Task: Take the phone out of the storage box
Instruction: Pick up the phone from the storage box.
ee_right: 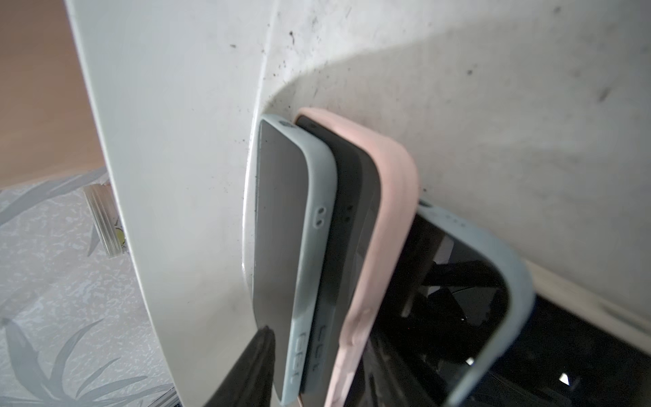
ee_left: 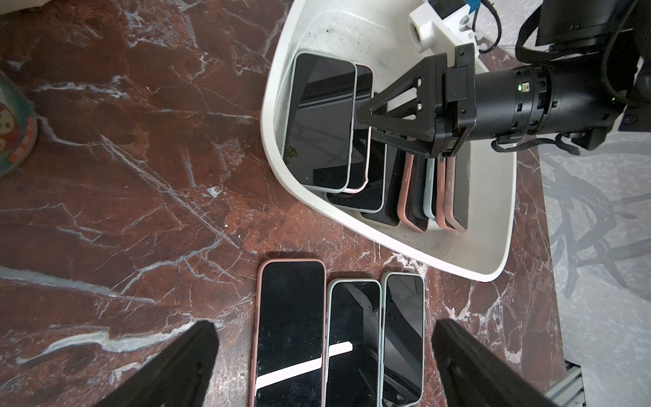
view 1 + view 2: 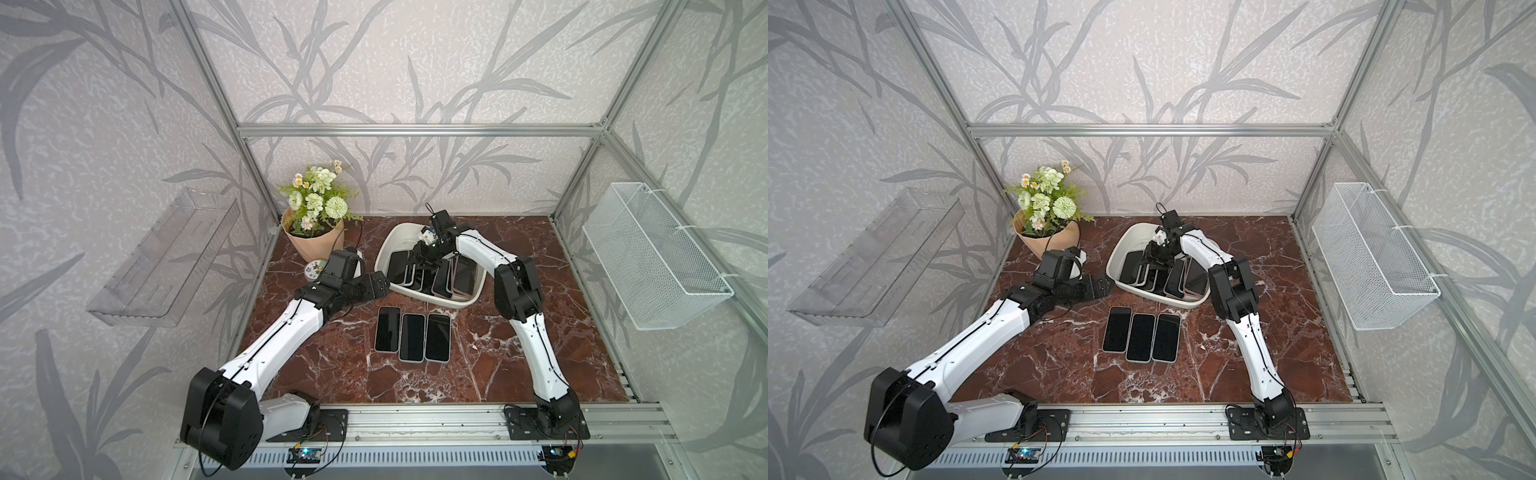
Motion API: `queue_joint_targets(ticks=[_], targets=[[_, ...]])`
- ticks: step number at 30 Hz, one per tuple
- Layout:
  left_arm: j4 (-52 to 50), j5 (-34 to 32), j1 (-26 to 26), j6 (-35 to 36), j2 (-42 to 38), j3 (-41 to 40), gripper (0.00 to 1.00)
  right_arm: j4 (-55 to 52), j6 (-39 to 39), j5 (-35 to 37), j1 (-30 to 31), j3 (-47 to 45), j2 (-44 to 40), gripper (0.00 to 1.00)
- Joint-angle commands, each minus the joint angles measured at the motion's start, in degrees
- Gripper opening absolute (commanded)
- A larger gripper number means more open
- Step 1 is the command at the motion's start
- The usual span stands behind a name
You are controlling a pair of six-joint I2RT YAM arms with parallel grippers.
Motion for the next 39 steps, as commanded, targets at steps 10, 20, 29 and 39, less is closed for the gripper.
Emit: queue_joint_targets(ticks=[10,20,29,39], targets=[[-1.48,1.47,1.98,1.75,-2.88,-2.25,1.00,15.92,7.54,-3.23,0.02,-10.71,-1.39,0.23],[-1.91,1.77,2.80,1.65,-4.05,-2.59,1.00,14.97,6.31,-1.03,-0.12,-12.13,-4.21,0.18],[-0.94,2.71,2.78,0.63,-4.06,-2.48,1.00,9.05,-0.19,8.90,-1.87,-15.71,-15.04,0.15],[3.79,7.26,2.37,-2.93,-3.61,-4.10,1.00,10.53,-1.83,7.28,-6.57,-25.88,-27.43,0.13]])
